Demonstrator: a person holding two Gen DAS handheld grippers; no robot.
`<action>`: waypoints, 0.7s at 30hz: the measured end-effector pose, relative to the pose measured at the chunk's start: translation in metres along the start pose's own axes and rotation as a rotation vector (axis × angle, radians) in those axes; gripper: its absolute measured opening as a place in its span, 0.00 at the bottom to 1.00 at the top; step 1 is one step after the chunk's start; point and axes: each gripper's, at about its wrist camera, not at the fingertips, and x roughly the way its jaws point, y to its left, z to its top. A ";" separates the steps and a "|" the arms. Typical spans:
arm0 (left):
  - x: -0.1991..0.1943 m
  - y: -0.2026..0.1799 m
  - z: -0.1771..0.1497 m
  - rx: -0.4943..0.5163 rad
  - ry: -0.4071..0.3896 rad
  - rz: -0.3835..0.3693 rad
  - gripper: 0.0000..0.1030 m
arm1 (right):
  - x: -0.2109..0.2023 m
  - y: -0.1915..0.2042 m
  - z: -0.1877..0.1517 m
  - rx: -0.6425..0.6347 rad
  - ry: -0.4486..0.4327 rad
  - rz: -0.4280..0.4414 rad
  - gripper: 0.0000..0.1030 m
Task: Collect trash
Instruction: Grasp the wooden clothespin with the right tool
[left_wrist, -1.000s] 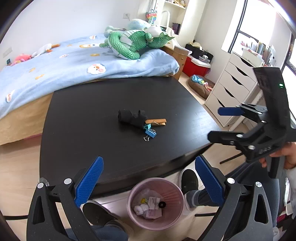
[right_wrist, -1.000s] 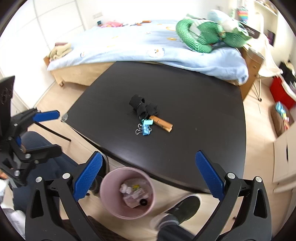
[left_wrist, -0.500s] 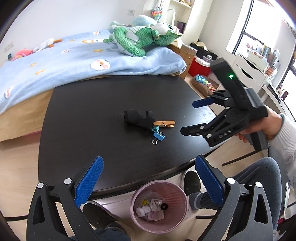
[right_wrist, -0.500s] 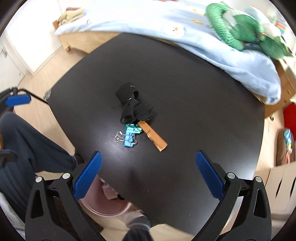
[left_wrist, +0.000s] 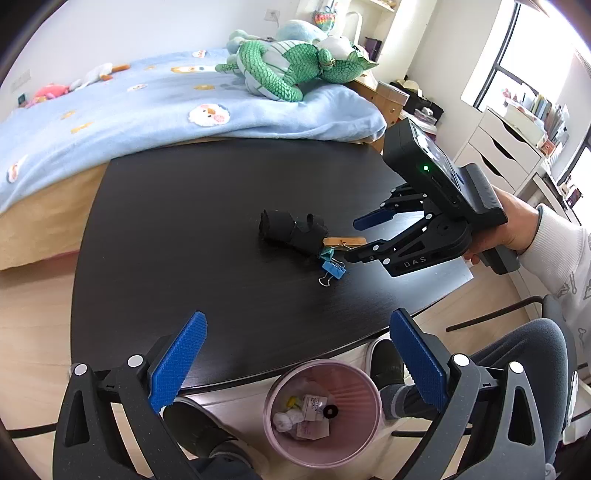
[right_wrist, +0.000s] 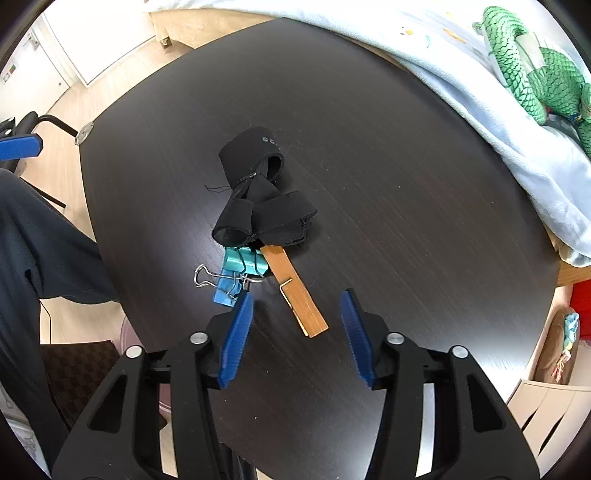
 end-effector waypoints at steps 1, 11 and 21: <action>0.001 0.001 0.000 -0.004 0.001 -0.001 0.93 | 0.001 0.000 0.000 0.001 0.000 0.004 0.42; 0.005 0.003 0.000 -0.020 0.009 -0.010 0.93 | 0.009 -0.003 0.001 0.001 0.006 0.021 0.18; 0.005 0.000 0.004 -0.017 0.003 -0.017 0.93 | -0.002 -0.002 -0.001 0.039 -0.017 0.024 0.13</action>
